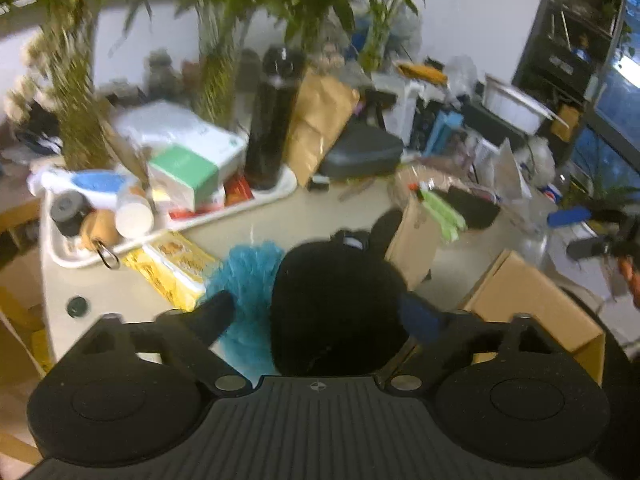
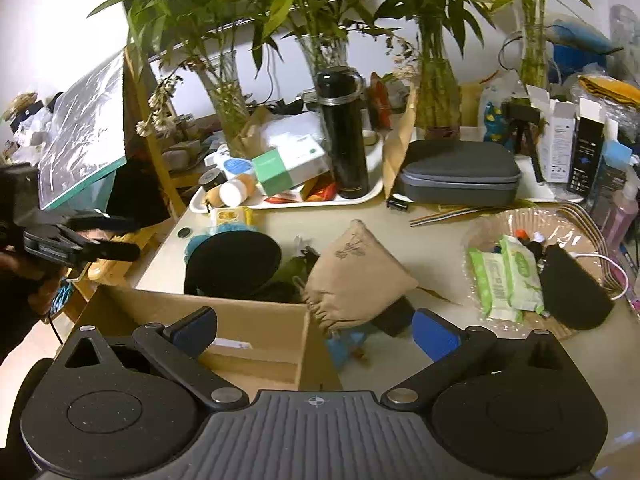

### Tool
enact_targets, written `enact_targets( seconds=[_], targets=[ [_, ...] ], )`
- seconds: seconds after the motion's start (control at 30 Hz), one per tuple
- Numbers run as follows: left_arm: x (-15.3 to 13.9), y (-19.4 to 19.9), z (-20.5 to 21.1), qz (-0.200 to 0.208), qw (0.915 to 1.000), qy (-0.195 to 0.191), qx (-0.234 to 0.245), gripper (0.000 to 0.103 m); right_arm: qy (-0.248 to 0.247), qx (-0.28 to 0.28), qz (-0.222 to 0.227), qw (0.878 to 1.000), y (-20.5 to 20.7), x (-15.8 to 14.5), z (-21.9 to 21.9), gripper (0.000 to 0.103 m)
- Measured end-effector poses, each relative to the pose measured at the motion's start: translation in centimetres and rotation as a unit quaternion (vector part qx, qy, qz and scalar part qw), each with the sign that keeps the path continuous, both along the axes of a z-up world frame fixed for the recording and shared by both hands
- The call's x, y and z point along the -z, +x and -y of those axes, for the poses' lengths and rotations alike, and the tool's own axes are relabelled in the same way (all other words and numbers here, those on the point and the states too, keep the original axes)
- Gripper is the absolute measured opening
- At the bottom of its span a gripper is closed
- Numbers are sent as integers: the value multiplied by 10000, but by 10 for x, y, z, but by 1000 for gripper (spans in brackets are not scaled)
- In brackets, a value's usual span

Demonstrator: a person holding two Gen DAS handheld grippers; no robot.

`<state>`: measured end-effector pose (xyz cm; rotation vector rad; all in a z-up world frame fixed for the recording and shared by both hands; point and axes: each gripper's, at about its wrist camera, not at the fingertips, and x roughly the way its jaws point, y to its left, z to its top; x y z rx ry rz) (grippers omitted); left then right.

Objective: Organize soft objects
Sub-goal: 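Close the left tool on the black knit hat and lift it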

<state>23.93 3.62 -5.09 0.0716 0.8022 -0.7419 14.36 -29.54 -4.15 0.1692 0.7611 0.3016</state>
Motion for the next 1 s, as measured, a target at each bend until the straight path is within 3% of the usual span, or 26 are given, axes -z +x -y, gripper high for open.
enact_targets(
  seconds=[0.5, 0.7, 0.87, 1.0],
  targets=[
    [55, 52, 3, -944, 9892, -225, 1095, 85, -141, 431, -147, 9989, 15, 7, 16, 103],
    [65, 58, 13, -954, 9883, -30, 1189, 83, -170, 540, -216, 9982, 14, 10, 21, 103],
    [57, 53, 22, -637, 9910, 285, 1143, 53, -205, 636, -261, 9974, 14, 13, 25, 103],
    [46, 48, 22, -356, 9933, 300, 1053, 42, -175, 679, -282, 9971, 14, 14, 27, 103]
  ],
)
